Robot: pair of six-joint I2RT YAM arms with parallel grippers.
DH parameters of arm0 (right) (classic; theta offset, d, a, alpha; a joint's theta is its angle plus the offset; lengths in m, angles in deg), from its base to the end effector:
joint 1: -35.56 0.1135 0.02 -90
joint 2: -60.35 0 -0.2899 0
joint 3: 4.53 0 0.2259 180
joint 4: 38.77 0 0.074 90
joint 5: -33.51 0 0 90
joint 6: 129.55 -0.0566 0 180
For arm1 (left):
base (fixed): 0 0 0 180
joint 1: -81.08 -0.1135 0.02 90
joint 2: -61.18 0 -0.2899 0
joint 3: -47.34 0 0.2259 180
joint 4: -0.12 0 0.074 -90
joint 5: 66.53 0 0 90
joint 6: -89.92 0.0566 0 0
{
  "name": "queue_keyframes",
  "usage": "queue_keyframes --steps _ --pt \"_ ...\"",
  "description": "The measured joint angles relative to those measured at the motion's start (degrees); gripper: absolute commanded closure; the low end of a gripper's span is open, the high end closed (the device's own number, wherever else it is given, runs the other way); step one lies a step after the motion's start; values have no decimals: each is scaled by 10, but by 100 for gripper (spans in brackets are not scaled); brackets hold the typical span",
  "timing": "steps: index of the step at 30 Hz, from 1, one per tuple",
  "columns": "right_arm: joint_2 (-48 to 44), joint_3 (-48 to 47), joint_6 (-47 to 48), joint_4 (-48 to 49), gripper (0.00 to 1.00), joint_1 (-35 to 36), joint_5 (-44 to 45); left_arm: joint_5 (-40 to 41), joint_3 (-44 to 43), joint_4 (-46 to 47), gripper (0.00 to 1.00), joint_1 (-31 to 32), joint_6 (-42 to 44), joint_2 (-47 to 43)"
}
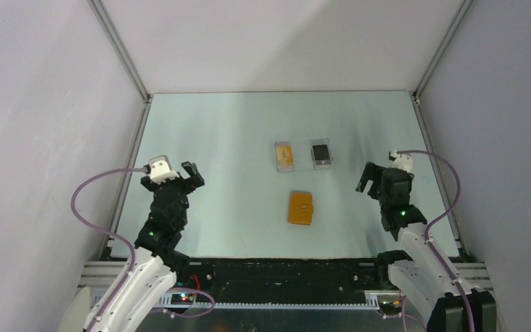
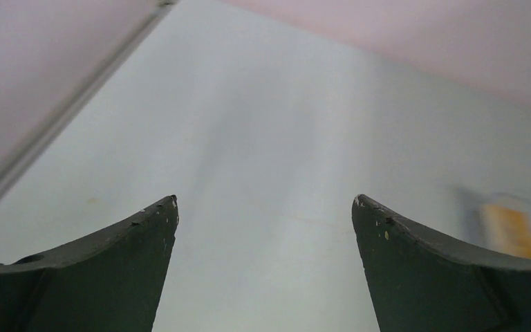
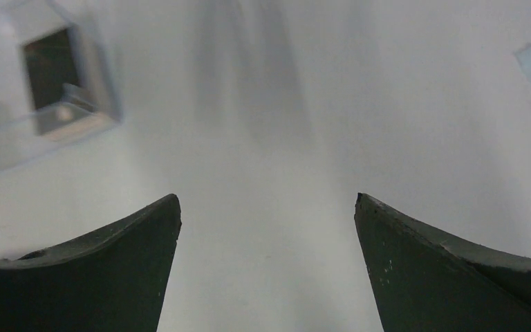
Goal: Put the credit cards into the card holder
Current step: Reset both arms
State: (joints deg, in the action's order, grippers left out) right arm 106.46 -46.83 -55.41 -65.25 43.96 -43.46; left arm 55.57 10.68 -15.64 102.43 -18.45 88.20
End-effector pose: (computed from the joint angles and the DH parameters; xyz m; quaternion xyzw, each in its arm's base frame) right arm 0.1561 0.0102 0.2423 0.1124 0.8562 0.0077 0.5042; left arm 0.1094 -0.0105 0.2700 -0.1661 0.7194 -0.0248 0.6740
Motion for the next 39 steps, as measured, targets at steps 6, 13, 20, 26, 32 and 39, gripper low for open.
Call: queue_keyframes --steps 6,13,20,26,32,39 --pt "22 125 40 169 1 -16 62 89 50 92 0 -1 96 97" --pt "76 180 62 362 1 -59 29 72 177 339 0 -63 123 210" --pt "158 179 89 508 1 -71 -24 -25 153 462 0 -139 119 319" --pt "301 179 102 661 1 -89 -63 -80 98 466 0 -150 119 341" --pt "313 148 110 655 1 -93 -86 -104 111 465 0 -151 123 330" --pt "313 141 125 657 1 -91 -111 -100 191 588 0 -151 188 329"
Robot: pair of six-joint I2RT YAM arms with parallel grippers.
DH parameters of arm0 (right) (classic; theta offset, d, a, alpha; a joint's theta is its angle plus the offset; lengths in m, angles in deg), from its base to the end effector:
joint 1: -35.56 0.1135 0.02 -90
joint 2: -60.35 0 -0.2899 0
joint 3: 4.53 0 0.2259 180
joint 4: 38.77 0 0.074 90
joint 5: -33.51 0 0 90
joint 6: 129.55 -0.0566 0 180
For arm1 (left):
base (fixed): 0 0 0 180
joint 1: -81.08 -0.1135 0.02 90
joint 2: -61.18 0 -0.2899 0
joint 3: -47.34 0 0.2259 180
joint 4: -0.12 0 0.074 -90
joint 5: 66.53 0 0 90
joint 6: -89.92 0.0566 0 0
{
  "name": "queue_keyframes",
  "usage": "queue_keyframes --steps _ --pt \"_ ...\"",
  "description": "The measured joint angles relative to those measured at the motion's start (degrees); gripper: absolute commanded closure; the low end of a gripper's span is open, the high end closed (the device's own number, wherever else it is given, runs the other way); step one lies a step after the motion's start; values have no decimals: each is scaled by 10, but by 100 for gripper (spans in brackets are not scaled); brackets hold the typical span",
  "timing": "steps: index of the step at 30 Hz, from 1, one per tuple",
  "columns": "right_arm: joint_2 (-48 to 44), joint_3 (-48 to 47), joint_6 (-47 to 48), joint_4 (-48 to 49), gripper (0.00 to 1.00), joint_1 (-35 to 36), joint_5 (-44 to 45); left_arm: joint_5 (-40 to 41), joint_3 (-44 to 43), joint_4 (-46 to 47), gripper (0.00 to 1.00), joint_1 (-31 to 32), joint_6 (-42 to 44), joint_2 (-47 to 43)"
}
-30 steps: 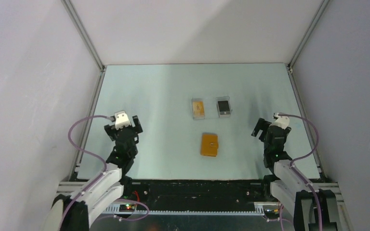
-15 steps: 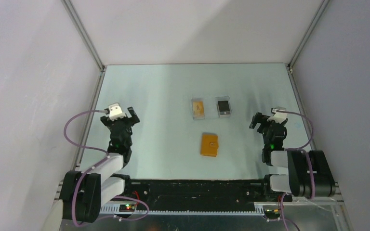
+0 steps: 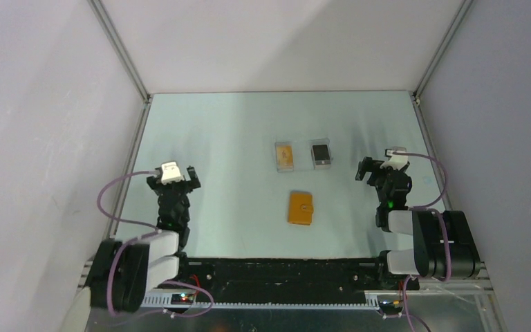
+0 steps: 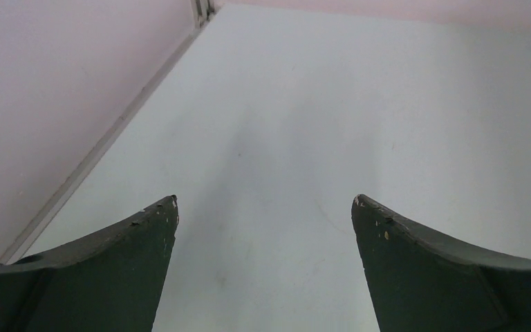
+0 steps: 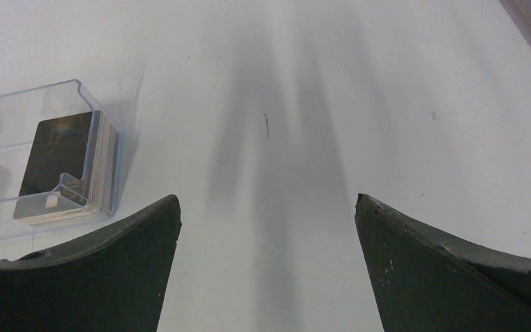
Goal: Put the credit cards into the card holder
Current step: Reset both arms
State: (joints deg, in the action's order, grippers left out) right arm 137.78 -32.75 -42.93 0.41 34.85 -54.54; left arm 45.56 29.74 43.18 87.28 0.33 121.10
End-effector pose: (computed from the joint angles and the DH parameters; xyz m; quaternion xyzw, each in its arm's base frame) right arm 0.2330 -0.0048 0.2027 0.0383 0.7652 0.0019 0.6426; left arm 0.1695 0.0030 0.2139 -0.0964 0.6962 0.0991 0.7044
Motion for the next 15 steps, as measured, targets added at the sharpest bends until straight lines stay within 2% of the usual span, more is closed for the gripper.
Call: queue_keyframes --steps 3,5,9,15 --pt "0 0 5 0 1 1 -6 1 -5 71 0 -1 14 102" --pt "0 0 5 0 1 1 -9 2 -18 64 0 -7 15 133" --pt "0 0 6 0 1 1 -10 16 -51 57 0 -20 10 133" --pt "0 0 7 0 1 1 -12 29 -57 56 0 -23 6 132"
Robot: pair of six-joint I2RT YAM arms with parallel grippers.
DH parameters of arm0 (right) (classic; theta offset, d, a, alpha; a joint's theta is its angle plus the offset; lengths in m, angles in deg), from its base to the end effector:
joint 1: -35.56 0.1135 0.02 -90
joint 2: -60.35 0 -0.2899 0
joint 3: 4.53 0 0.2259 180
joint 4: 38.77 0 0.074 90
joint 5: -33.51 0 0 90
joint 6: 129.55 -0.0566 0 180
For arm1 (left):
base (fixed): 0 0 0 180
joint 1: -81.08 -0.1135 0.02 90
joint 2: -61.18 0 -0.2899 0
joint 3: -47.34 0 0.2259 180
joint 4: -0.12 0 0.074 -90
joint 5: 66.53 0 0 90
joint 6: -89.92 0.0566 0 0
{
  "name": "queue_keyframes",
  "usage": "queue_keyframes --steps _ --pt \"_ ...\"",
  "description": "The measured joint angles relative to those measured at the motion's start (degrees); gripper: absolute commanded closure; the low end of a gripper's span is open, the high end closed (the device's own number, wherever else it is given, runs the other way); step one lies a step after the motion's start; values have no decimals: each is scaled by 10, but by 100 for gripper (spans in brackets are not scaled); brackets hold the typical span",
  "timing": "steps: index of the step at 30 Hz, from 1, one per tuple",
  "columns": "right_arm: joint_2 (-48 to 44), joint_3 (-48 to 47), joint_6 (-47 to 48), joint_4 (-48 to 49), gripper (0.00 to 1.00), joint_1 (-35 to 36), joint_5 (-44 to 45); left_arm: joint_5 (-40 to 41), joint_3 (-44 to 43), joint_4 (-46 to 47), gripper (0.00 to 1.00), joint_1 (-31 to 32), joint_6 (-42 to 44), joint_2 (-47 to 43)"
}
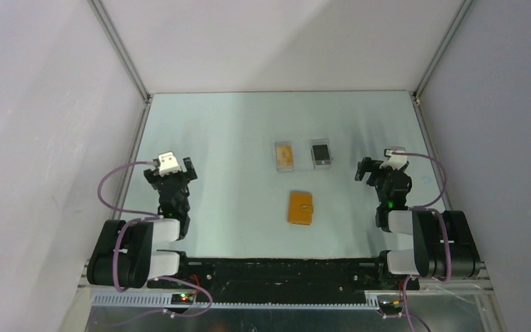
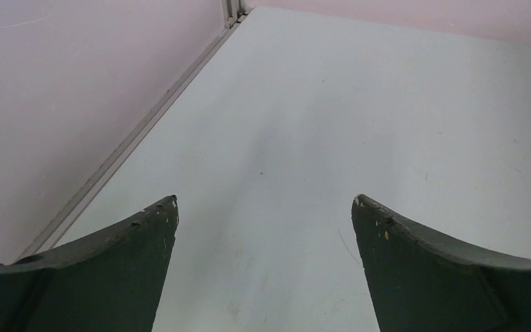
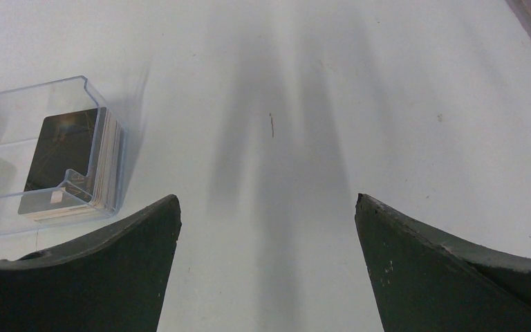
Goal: Put the credit cards into the card holder
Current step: Reset both arms
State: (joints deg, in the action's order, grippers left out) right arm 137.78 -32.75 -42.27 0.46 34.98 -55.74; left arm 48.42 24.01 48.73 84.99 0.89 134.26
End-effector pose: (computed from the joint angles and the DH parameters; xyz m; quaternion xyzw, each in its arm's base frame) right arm 0.2331 -0.0031 0.2028 0.0263 0.7655 0.0070 0.6429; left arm 0.2080 0.0097 0.2159 -0.1214 0.7031 0.1367 0.6872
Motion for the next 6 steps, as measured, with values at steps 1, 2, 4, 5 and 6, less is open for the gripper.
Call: queue_keyframes --steps 1,2,4,5,6 --pt "0 0 0 0 1 0 0 2 0 0 0 0 0 0" --pt "0 0 0 0 1 0 0 3 0 0 0 0 0 0" --pt "0 0 0 0 1 0 0 3 0 0 0 0 0 0" --pt "0 0 0 -1 1 0 0 4 0 -1 0 0 0 0" --pt "0 0 0 -1 1 0 0 4 0 -1 0 0 -1 0"
